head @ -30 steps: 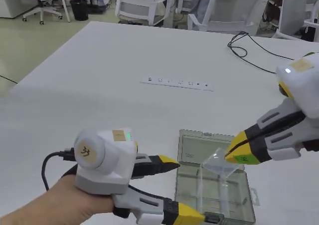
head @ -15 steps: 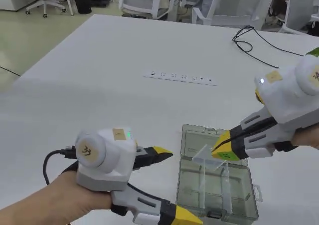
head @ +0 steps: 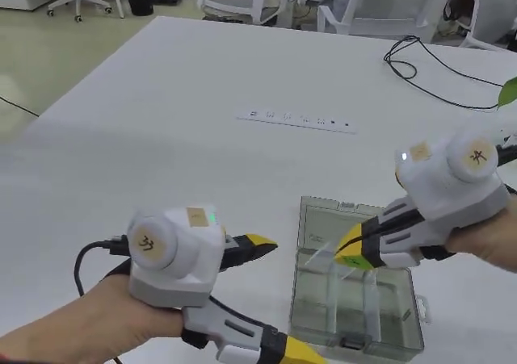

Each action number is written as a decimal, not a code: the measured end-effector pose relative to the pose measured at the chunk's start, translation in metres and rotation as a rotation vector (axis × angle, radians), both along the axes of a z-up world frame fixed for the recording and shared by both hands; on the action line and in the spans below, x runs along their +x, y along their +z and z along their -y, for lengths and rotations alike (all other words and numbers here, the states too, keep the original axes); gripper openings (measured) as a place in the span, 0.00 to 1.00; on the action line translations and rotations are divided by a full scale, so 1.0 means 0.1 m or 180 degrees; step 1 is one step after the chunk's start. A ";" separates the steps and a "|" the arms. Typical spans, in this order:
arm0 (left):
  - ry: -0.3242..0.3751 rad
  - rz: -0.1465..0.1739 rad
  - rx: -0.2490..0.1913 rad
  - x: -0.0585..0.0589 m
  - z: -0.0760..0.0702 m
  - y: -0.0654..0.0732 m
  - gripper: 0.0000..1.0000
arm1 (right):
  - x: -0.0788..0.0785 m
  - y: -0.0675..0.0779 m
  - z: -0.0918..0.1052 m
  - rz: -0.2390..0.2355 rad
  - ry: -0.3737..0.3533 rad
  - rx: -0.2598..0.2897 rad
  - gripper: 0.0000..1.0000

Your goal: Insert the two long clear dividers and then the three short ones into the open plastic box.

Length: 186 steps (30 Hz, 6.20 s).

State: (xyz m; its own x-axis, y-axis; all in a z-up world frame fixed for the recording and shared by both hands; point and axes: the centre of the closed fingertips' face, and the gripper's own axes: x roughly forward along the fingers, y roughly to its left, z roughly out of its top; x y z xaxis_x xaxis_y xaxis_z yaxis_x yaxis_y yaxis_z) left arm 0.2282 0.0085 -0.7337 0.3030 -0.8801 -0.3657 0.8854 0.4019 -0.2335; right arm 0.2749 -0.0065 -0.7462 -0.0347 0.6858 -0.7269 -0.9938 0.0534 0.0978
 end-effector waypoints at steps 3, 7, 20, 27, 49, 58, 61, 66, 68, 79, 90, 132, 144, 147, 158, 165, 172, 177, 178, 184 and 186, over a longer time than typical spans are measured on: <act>0.0005 -0.0008 0.0012 0.00 -0.01 -0.01 1.00 | 0.01 -0.07 -0.01 -0.0004 -0.0016 -0.0005 0.03; 0.0010 -0.0013 0.0000 -0.01 -0.01 -0.01 1.00 | 0.02 -0.10 -0.01 -0.0002 -0.0005 -0.0040 0.03; 0.0028 -0.0037 -0.0025 -0.02 0.00 -0.03 1.00 | -0.01 -0.18 -0.06 0.0142 0.0180 -0.0131 0.03; 0.0022 -0.0043 -0.0027 -0.02 0.01 -0.03 1.00 | -0.01 -0.29 -0.12 0.0192 0.0292 -0.0202 0.03; -0.0003 -0.0072 0.0020 -0.04 0.00 -0.09 1.00 | -0.02 -0.59 -0.17 0.0084 0.0286 -0.0395 0.03; 0.0008 -0.0080 0.0037 -0.02 -0.01 -0.14 1.00 | -0.03 -0.63 -0.16 0.0122 0.0343 -0.0512 0.03; 0.0009 -0.0077 0.0042 -0.01 -0.02 -0.14 1.00 | -0.03 -0.64 -0.17 0.0113 0.0334 -0.0522 0.03; 0.0014 -0.0076 0.0060 0.02 -0.03 -0.16 1.00 | -0.03 -0.70 -0.17 0.0178 0.0392 -0.0603 0.03; 0.0015 -0.0077 0.0057 0.02 -0.03 -0.16 1.00 | -0.03 -0.69 -0.16 0.0166 0.0376 -0.0588 0.03; 0.0028 -0.0093 0.0095 0.03 -0.05 -0.19 1.00 | -0.02 -0.61 -0.17 0.0122 0.0194 -0.0448 0.07; 0.0062 -0.0112 0.0091 0.00 -0.07 -0.19 1.00 | 0.07 -0.19 0.12 0.0023 -0.0228 -0.0055 0.20; 0.0060 -0.0139 0.0153 -0.02 -0.12 -0.18 1.00 | -0.29 -0.77 2.19 0.0100 0.0068 -0.1402 0.48; 0.0059 -0.0163 0.0152 0.00 -0.11 -0.19 1.00 | -0.25 -1.01 2.28 0.0175 0.0366 -0.1653 0.44; 0.0059 -0.0167 0.0144 0.00 -0.11 -0.19 1.00 | -0.25 -1.04 2.30 0.0186 0.0417 -0.1718 0.43; 0.0060 -0.0183 0.0147 0.00 -0.11 -0.21 0.99 | -0.18 -1.05 2.34 0.0363 0.0524 -0.1798 0.35; 0.0070 -0.0178 0.0133 0.01 -0.11 -0.20 0.99 | -0.17 -1.07 2.36 0.0376 0.0538 -0.1815 0.33; 0.0075 -0.0179 0.0130 -0.01 -0.12 -0.20 0.99 | -0.16 -1.09 2.38 0.0375 0.0528 -0.1817 0.33; 0.0084 -0.0178 0.0133 0.00 -0.13 -0.19 0.99 | -0.16 -1.09 2.38 0.0394 0.0493 -0.1808 0.33; 0.0084 -0.0176 0.0133 0.00 -0.13 -0.19 0.99 | -0.15 -1.07 2.37 0.0409 0.0474 -0.1783 0.33; 0.0117 -0.0180 0.0108 0.04 -0.14 -0.15 0.98 | -0.11 -0.87 2.30 0.0526 0.0354 -0.1663 0.33; 0.0129 -0.0171 0.0100 0.06 -0.14 -0.12 0.97 | -0.09 -0.76 2.23 0.0605 0.0312 -0.1574 0.33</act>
